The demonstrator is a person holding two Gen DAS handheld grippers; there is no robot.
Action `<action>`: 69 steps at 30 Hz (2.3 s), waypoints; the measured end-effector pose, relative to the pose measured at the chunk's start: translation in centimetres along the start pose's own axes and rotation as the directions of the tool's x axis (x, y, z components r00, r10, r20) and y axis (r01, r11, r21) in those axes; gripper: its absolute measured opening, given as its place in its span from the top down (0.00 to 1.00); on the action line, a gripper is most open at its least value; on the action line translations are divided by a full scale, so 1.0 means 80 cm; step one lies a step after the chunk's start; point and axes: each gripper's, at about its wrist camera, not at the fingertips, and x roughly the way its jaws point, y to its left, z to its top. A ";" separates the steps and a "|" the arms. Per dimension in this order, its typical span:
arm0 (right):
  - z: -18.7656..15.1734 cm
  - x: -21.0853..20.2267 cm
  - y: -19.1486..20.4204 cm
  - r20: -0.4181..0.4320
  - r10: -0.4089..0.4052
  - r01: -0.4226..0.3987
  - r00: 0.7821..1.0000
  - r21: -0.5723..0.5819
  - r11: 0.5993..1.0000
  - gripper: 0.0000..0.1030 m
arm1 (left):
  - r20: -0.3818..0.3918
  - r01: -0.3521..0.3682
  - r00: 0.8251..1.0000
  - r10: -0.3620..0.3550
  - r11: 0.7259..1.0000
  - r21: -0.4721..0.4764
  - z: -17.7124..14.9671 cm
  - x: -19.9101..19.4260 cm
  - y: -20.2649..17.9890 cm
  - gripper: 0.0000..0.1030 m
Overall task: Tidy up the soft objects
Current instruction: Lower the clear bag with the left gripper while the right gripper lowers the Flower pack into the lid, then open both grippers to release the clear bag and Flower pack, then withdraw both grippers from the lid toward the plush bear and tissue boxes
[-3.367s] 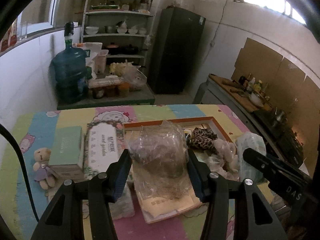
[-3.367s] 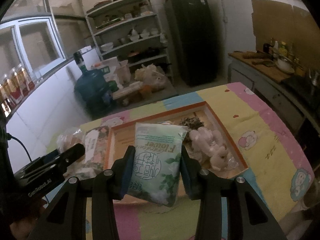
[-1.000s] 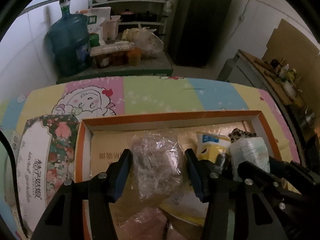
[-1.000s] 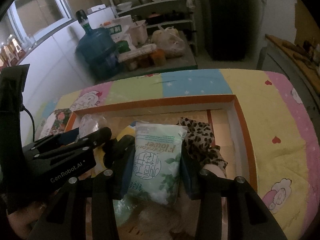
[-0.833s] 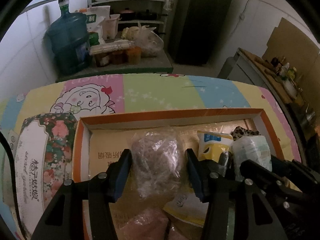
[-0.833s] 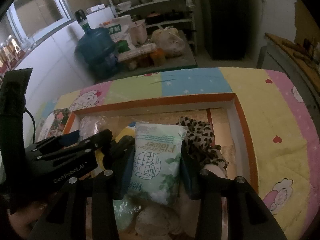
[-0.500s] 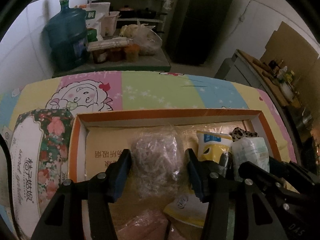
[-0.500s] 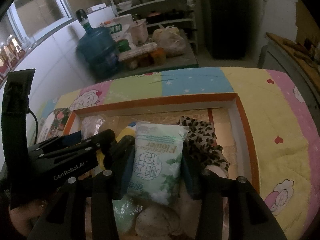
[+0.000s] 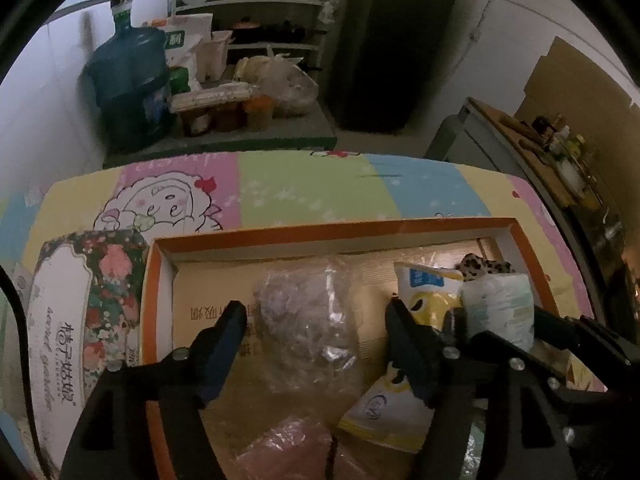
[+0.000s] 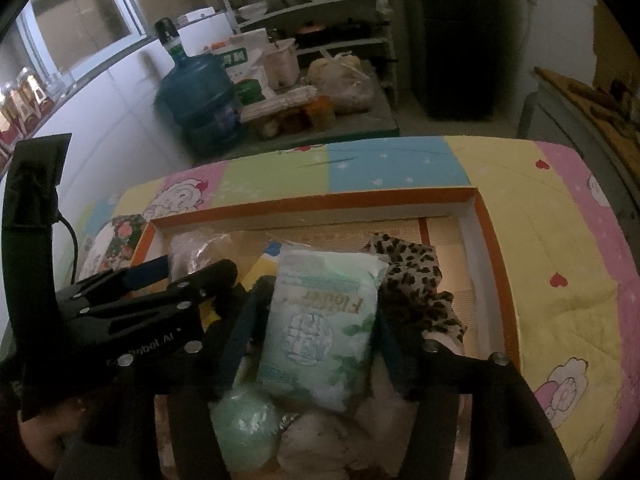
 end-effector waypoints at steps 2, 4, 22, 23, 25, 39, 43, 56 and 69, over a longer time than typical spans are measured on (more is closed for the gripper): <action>0.000 -0.003 0.001 0.008 -0.002 0.002 1.000 0.004 1.000 0.36 | 0.007 0.001 1.000 -0.001 1.000 0.005 0.001 -0.003 -0.003 0.24; 0.000 -0.007 0.000 0.014 0.000 -0.001 1.000 0.011 1.000 0.35 | 0.014 0.006 1.000 -0.006 1.000 0.007 0.003 -0.006 -0.004 0.23; 0.002 -0.045 -0.015 0.070 -0.005 0.002 0.998 0.043 0.999 0.31 | 0.060 0.015 0.998 -0.018 0.998 0.054 0.004 -0.039 -0.024 0.23; 0.001 -0.048 -0.014 0.073 -0.005 0.002 0.997 0.046 0.999 0.31 | 0.063 0.016 0.998 -0.020 0.998 0.057 0.003 -0.041 -0.025 0.23; -0.001 -0.052 -0.014 0.079 -0.006 0.003 0.997 0.049 0.999 0.31 | 0.068 0.022 0.997 -0.026 0.998 0.060 0.002 -0.045 -0.026 0.23; -0.014 -0.093 -0.015 0.135 -0.029 0.017 0.990 0.089 0.996 0.31 | 0.116 0.055 0.991 -0.066 0.994 0.094 -0.002 -0.083 -0.030 0.14; -0.018 -0.104 -0.013 0.150 -0.034 0.021 0.988 0.092 0.996 0.31 | 0.134 0.040 0.989 -0.055 0.993 0.111 -0.001 -0.093 -0.032 0.14; -0.024 -0.130 0.002 0.181 -0.055 0.041 0.982 0.079 0.996 0.31 | 0.212 0.030 0.976 -0.054 0.993 0.118 0.013 -0.125 -0.022 0.14; -0.040 -0.152 0.039 0.212 -0.068 0.051 0.975 0.084 0.995 0.31 | 0.233 0.046 0.970 -0.068 0.994 0.099 -0.015 -0.178 0.002 0.15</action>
